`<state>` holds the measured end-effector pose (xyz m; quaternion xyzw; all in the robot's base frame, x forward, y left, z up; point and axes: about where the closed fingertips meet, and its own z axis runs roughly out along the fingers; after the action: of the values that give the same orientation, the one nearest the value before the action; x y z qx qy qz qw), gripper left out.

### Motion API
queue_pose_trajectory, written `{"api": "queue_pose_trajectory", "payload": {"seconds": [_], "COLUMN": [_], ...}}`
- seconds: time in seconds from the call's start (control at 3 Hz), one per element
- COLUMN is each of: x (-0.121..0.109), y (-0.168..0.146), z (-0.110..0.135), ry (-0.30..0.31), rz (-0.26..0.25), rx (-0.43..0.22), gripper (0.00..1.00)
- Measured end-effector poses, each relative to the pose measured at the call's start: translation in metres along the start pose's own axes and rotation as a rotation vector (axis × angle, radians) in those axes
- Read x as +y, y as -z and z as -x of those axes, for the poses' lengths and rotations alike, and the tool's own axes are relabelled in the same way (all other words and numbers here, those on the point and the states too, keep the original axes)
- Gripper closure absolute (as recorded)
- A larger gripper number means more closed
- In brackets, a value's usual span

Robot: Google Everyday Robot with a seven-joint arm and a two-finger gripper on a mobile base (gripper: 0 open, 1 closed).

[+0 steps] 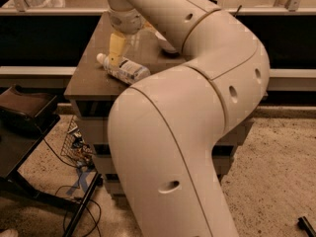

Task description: Place blue plastic bottle upright

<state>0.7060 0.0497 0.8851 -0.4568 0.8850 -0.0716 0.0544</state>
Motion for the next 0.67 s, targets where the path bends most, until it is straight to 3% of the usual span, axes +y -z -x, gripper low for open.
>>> {"api": "queue_pose_trajectory", "payload": {"seconds": [0.67], "x": [0.003], "y": [-0.021], "z": [0.003], "ry": [-0.012], "rz": [0.03], "rx": [0.034], "gripper": [0.0]}}
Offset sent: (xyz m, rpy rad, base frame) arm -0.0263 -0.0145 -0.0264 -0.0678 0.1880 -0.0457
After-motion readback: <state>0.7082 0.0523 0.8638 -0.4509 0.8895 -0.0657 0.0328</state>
